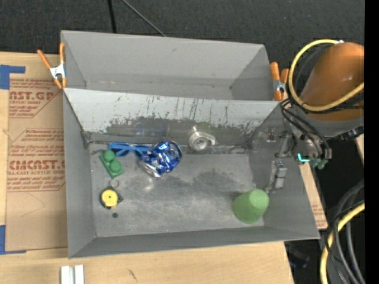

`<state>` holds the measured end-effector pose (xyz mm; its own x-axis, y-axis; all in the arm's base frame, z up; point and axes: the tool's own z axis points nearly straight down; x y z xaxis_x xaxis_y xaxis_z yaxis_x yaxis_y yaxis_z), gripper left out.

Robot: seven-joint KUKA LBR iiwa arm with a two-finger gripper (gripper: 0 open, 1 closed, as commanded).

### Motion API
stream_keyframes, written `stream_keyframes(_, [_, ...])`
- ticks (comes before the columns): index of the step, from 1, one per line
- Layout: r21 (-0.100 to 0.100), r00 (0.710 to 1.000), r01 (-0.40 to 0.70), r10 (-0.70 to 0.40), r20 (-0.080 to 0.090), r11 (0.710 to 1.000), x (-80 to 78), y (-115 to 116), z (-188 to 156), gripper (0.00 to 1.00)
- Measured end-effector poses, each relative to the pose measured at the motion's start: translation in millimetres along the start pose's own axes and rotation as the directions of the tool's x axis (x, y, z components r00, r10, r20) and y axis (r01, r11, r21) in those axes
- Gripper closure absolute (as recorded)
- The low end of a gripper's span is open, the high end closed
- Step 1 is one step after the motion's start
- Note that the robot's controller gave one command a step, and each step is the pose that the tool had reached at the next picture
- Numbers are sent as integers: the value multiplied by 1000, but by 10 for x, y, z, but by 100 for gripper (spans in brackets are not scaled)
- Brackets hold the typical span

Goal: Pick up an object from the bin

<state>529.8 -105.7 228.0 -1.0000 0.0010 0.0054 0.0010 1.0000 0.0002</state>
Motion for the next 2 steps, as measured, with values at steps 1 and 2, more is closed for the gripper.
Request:
stream_keyframes(1, [1,1000,2,-2,7,1000,-17,6,-37,100])
stream_keyframes(2, [1,1000,2,-2,7,1000,-17,7,-37,0])
